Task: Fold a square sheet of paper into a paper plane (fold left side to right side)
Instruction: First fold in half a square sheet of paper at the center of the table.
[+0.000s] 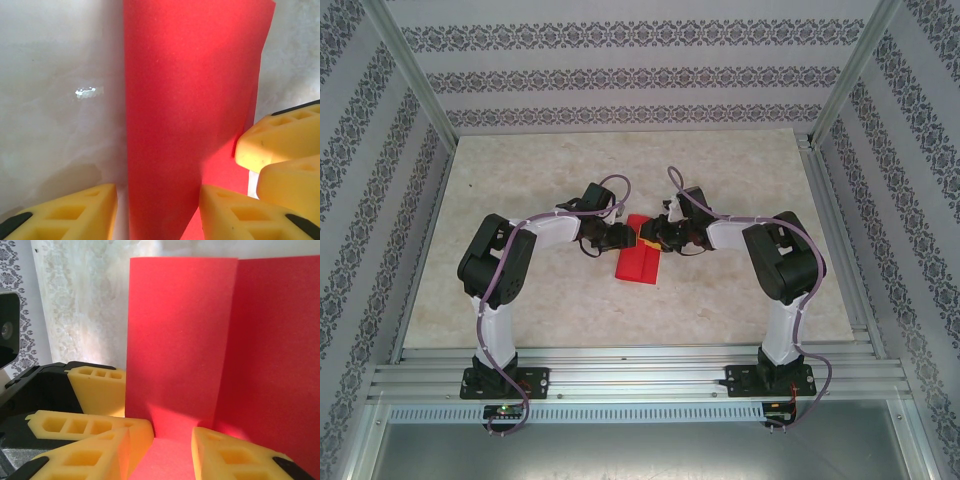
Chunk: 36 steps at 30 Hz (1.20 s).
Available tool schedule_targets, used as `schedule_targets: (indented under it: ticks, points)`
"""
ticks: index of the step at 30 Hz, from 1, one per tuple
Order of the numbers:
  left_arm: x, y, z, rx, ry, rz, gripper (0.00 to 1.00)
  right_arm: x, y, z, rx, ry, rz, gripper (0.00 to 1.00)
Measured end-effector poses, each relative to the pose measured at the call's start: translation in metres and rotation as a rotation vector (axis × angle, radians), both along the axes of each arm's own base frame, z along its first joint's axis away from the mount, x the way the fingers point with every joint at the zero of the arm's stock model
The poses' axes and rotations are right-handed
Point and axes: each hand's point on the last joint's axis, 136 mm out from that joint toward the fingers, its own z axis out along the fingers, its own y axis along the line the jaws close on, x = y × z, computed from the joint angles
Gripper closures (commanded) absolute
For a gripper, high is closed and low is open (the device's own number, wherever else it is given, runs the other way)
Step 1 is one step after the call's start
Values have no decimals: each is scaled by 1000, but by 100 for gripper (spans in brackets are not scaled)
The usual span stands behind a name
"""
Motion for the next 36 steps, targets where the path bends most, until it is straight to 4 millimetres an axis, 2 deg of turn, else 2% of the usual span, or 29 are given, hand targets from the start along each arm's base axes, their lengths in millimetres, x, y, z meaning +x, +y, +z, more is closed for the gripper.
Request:
schedule_targets:
  ticks: [22, 36]
  points:
    - [0, 0, 0, 0, 0, 0, 52, -1, -6, -9, -43, 28, -31, 55]
    - [0, 0, 0, -2, -2, 0, 52, 3, -5, -5, -22, 32, -50, 68]
